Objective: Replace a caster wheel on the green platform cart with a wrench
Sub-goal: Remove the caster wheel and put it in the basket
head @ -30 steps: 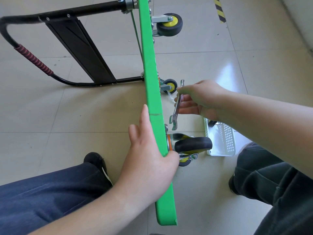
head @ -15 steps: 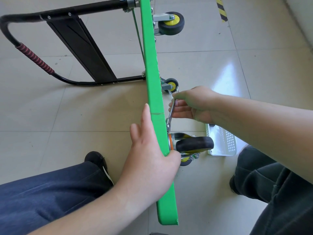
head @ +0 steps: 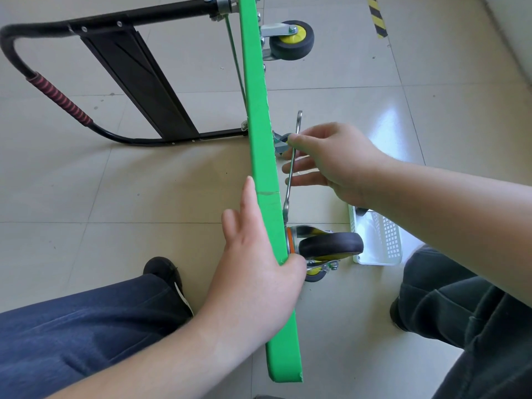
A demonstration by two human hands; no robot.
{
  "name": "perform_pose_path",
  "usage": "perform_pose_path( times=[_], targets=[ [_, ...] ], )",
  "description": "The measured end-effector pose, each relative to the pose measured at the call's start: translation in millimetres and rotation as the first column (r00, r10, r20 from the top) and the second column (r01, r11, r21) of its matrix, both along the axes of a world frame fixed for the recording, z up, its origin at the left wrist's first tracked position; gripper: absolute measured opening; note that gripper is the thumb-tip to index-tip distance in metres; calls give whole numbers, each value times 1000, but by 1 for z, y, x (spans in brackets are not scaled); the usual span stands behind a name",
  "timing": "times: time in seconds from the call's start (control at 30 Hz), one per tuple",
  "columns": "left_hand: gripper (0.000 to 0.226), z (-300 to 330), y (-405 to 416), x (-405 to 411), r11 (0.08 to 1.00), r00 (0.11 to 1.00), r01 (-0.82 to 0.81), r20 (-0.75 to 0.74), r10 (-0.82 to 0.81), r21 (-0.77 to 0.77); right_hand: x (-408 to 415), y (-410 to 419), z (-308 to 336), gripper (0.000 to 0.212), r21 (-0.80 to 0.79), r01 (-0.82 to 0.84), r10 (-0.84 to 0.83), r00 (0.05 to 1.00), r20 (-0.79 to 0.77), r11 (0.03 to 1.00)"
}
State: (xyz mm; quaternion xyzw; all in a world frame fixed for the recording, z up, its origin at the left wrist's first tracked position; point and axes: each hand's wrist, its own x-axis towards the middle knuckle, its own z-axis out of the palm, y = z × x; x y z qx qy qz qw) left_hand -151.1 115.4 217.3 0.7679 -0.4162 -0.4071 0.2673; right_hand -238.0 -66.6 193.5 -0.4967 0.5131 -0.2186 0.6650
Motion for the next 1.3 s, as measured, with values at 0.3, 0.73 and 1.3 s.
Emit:
perform_pose_path(
  times=[0.3, 0.73, 1.3],
  targets=[
    [107, -4, 0, 0, 1000, 1000, -13, 2, 13, -24, -15, 29, 25, 11, -414, -94, 110, 994, 14, 906],
    [107, -7, 1, 0, 1000, 1000, -10, 1, 10, -21, -38, 48, 22, 12, -617, -99, 154, 987, 37, 781],
    [107, -4, 0, 0, 1000, 1000, -8, 9, 8, -12, -21, -1, -1, 22, 146, 172, -177, 984, 22, 974]
  ],
)
